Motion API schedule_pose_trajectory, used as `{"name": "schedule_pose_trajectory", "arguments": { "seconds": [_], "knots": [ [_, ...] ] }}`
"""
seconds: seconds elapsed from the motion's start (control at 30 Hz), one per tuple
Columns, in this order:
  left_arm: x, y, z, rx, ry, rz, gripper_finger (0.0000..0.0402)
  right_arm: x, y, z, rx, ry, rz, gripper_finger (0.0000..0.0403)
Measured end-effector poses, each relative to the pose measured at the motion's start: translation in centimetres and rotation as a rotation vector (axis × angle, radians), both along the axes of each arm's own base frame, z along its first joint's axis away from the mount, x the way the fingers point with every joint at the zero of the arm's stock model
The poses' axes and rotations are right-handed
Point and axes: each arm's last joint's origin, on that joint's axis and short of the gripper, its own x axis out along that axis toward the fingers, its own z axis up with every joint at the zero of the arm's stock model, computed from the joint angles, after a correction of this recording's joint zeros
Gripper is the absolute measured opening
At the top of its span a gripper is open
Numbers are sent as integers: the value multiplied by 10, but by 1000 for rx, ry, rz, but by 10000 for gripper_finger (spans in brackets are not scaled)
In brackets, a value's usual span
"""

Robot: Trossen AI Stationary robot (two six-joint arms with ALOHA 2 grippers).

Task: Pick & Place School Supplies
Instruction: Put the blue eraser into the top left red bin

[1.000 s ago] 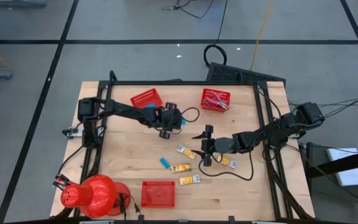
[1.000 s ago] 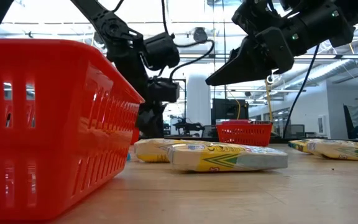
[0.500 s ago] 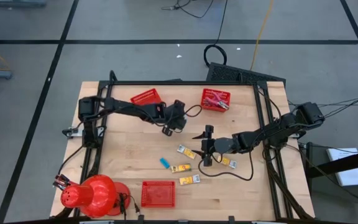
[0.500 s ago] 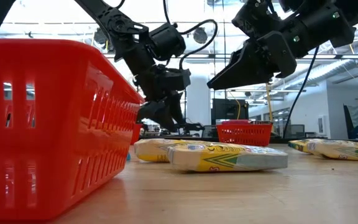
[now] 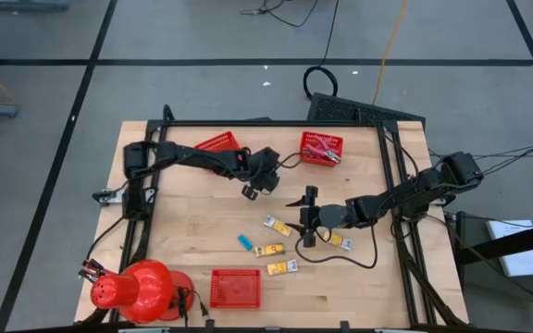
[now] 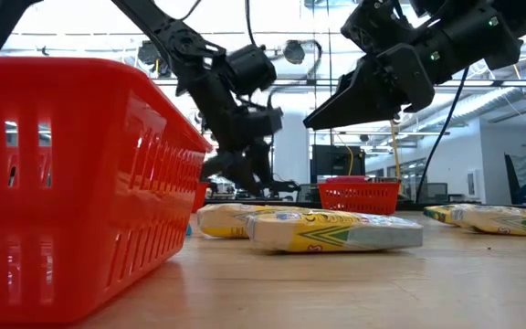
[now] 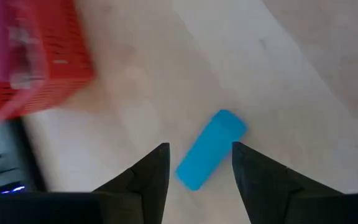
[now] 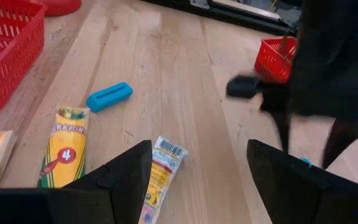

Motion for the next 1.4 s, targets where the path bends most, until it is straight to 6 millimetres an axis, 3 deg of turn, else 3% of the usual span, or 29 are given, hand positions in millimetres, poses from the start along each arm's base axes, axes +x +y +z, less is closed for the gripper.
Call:
{"name": "schedule_pose_trajectory", "arguments": {
  "seconds": [0.1,0.23,0.47,0.87,1.1,1.4],
  "knots": [
    [8,2,-17,0,89,1,177,0,0,1,2,-9,0,254],
    [20,6,-24,48,177,2,177,0,0,1,3,-9,1,254],
    [30,10,-19,33,188,20,170,0,0,0,5,-5,0,254],
    [25,17,-24,-93,193,112,12,-1,6,1,13,-10,17,254],
    [25,16,-24,-102,165,277,2,-1,6,1,16,-10,14,254],
    [25,14,-21,-70,153,297,0,-1,6,1,16,-10,14,254]
  ]
}}
